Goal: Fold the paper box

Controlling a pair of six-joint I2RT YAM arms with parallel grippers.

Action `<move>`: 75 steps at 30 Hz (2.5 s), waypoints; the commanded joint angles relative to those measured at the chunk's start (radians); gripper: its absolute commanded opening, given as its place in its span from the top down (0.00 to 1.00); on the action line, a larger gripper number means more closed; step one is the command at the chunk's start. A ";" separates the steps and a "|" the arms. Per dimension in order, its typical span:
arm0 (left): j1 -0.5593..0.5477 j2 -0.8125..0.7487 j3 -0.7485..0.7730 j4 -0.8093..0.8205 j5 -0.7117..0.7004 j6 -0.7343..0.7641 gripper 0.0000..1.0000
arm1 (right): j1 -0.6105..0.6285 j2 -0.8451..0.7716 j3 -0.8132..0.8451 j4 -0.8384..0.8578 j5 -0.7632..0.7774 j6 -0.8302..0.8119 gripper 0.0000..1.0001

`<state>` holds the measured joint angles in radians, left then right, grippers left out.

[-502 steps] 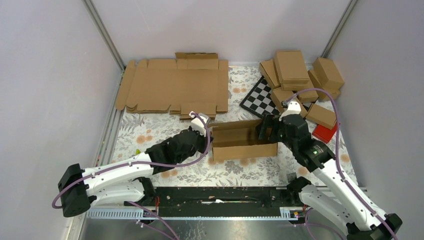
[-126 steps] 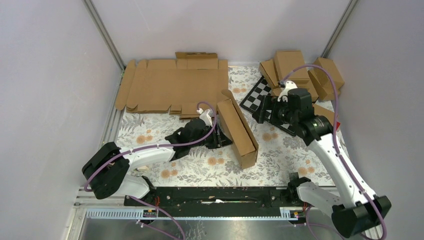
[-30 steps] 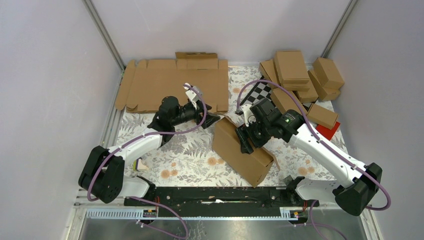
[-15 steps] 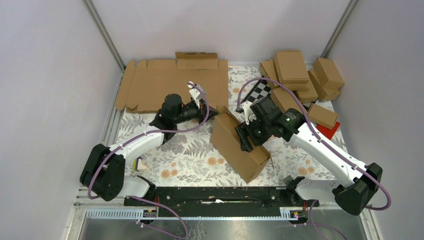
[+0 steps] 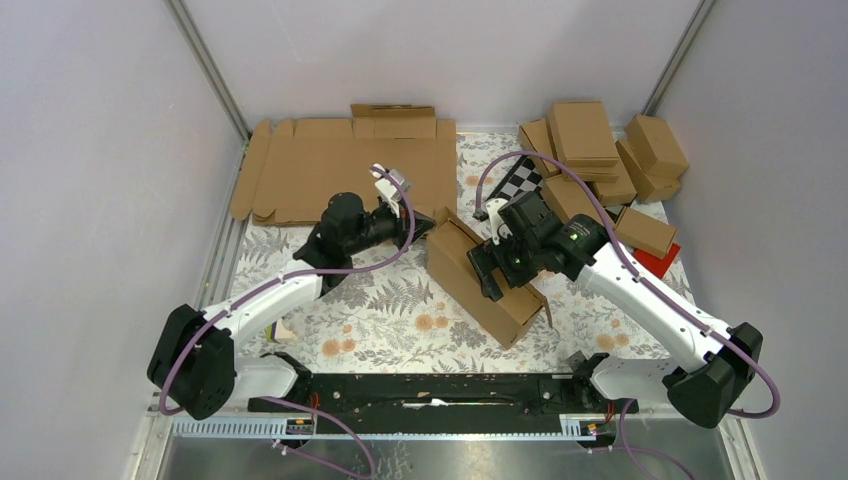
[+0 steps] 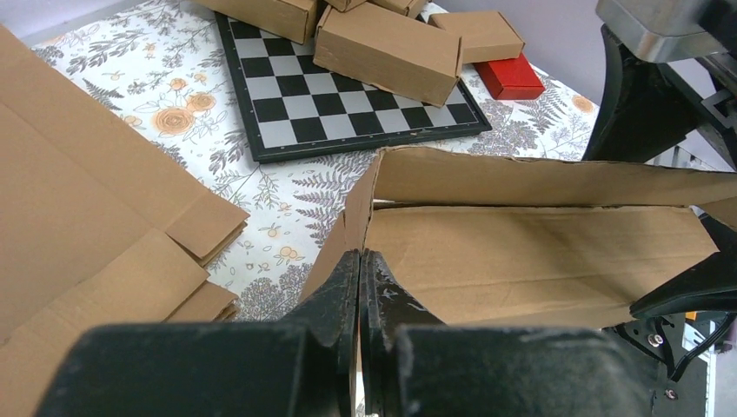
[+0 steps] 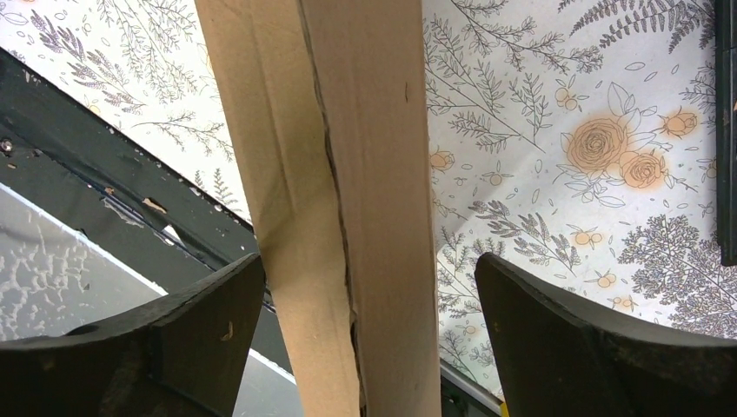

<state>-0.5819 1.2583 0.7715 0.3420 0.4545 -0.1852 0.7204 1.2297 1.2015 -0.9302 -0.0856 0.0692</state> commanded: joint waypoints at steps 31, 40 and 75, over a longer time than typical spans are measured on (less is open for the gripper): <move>-0.037 0.060 0.129 -0.239 -0.061 -0.120 1.00 | 0.007 0.000 -0.005 0.016 0.065 0.026 0.03; -0.065 0.014 0.084 -0.237 -0.146 -0.121 1.00 | 0.006 -0.028 0.062 -0.037 0.111 0.119 0.00; -0.223 -0.019 0.163 -0.391 -0.448 -0.104 1.00 | 0.006 -0.335 -0.022 -0.368 0.235 0.610 0.57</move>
<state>-0.7979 1.2629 0.9031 0.0010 0.0402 -0.2928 0.7212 0.9001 1.1816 -1.3083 0.1963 0.6353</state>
